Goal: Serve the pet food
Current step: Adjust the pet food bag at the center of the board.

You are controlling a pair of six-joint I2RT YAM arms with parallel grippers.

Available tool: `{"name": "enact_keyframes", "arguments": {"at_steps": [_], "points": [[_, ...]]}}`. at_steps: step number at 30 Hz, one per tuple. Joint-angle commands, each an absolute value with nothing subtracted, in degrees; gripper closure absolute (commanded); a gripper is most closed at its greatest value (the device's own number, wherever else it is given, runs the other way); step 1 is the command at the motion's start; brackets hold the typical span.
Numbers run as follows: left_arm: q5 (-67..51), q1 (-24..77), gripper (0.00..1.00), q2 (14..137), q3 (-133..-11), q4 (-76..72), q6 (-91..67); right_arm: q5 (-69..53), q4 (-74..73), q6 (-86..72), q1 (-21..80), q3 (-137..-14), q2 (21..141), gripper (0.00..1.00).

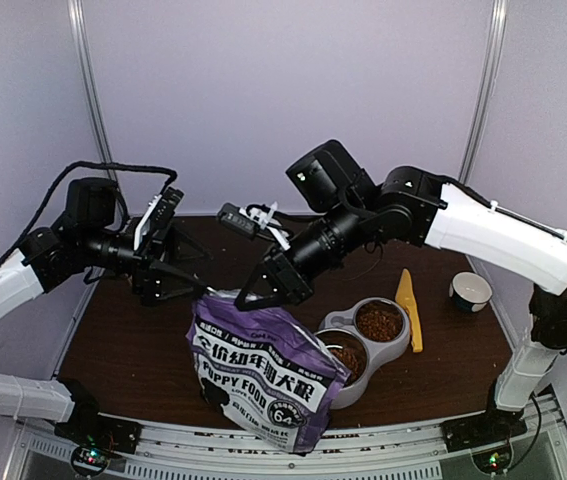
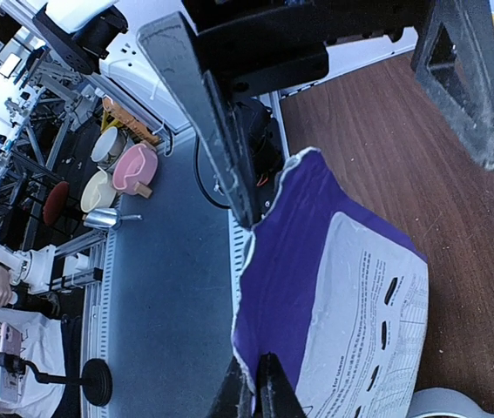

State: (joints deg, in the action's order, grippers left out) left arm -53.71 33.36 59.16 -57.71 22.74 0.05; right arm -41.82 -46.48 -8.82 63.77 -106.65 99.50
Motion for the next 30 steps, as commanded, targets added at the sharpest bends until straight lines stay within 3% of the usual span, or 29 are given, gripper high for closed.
{"name": "enact_keyframes", "arguments": {"at_steps": [1, 7, 10, 14, 21, 28, 30], "points": [[-62.1, 33.2, 0.04, 60.2, -56.3, 21.7, 2.3, -47.8, -32.6, -8.6, 63.3, -107.5, 92.6, 1.00], [-61.2, 33.2, 0.05, 57.1, -55.4, 20.2, 2.4, -47.3, -31.9, -8.9, 62.9, -106.3, 92.4, 1.00], [-60.7, 33.2, 0.09, 56.8, -55.0, 21.5, 3.1, -47.5, -31.9, -9.0, 62.5, -106.1, 92.4, 1.00], [-61.6, 33.2, 0.31, 57.8, -54.9, 22.3, 3.5, -47.4, -32.0, -8.5, 62.0, -105.8, 91.9, 1.00], [-61.3, 34.1, 0.54, 59.6, -55.6, 23.5, 4.0, -48.2, -31.2, -9.2, 61.1, -104.8, 91.3, 1.00], [-61.2, 35.0, 0.84, 59.7, -56.1, 23.9, 4.0, -45.3, -32.0, -8.9, 60.8, -104.7, 91.0, 1.00], [-60.1, 35.1, 0.98, 59.6, -56.1, 23.9, 3.9, -41.7, -33.3, -8.3, 60.3, -104.6, 90.9, 1.00]]}}
